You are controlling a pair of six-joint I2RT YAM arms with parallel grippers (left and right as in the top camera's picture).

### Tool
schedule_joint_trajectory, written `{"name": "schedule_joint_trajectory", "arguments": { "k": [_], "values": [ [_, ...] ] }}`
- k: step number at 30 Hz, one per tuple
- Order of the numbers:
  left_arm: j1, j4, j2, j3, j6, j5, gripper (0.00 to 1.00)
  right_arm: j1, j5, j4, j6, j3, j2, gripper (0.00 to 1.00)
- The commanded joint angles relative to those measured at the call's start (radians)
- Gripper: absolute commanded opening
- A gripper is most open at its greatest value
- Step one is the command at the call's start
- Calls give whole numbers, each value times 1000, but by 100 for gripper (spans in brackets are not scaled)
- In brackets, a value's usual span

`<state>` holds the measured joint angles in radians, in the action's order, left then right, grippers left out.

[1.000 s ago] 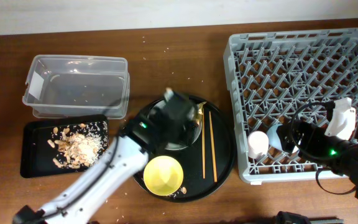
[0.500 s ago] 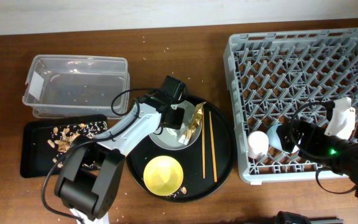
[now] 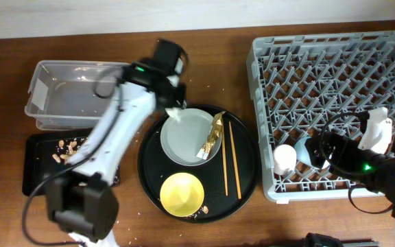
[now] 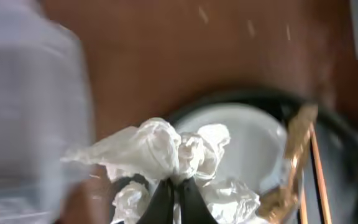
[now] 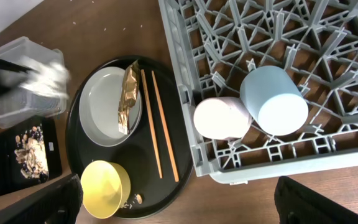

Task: Sort waste into correct bins and load items into the dishwasher rack
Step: 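Pick the white tissue off the plate with the left gripper into the clear bin, then pick the gold wrapper with the left gripper and drop it in the clear bin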

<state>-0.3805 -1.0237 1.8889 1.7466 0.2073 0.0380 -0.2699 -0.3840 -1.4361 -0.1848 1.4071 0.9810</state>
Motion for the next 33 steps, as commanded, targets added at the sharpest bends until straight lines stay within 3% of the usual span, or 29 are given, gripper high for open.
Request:
{"name": "schedule_joint_trajectory", "arguments": {
  "k": [1,4,5,6,7,9,11,13,17,22,24,28,30,33],
  "values": [
    [114,-13,-42,50,-19,180,0,-5,0,3,-4,5,-3,100],
    [223,36,-18,47,-19,290,0,-5,-1,4,-4,5,-3,99],
    [250,43,-3,47,-19,261,20,-5,-1,4,-4,5,-3,100],
    [268,44,11,47,-19,229,66,-5,-1,3,-3,5,-3,100],
    [279,42,21,47,-19,185,75,-5,-1,3,-3,5,-3,100],
    [271,41,21,49,-19,80,77,-5,-1,2,-3,5,-3,100],
    [217,39,13,56,-19,-84,77,-5,-1,0,-3,5,-3,100],
    [138,16,15,52,-24,-129,71,-5,1,0,-3,5,-3,100],
    [-106,11,68,-16,-148,-91,68,-5,3,0,-3,5,-3,100],
    [-282,26,213,-39,-160,-30,64,-5,3,0,-3,5,-3,100],
    [-304,29,266,-40,-158,-30,46,-5,3,-1,-3,5,-3,100],
    [-302,27,314,-40,-126,3,24,-5,3,-1,-3,5,-3,100],
    [-304,13,310,-22,-125,3,0,-5,3,-1,-3,5,-3,100],
    [-301,-80,290,72,-119,17,0,-5,3,-1,-3,5,-3,100]
  ]
}}
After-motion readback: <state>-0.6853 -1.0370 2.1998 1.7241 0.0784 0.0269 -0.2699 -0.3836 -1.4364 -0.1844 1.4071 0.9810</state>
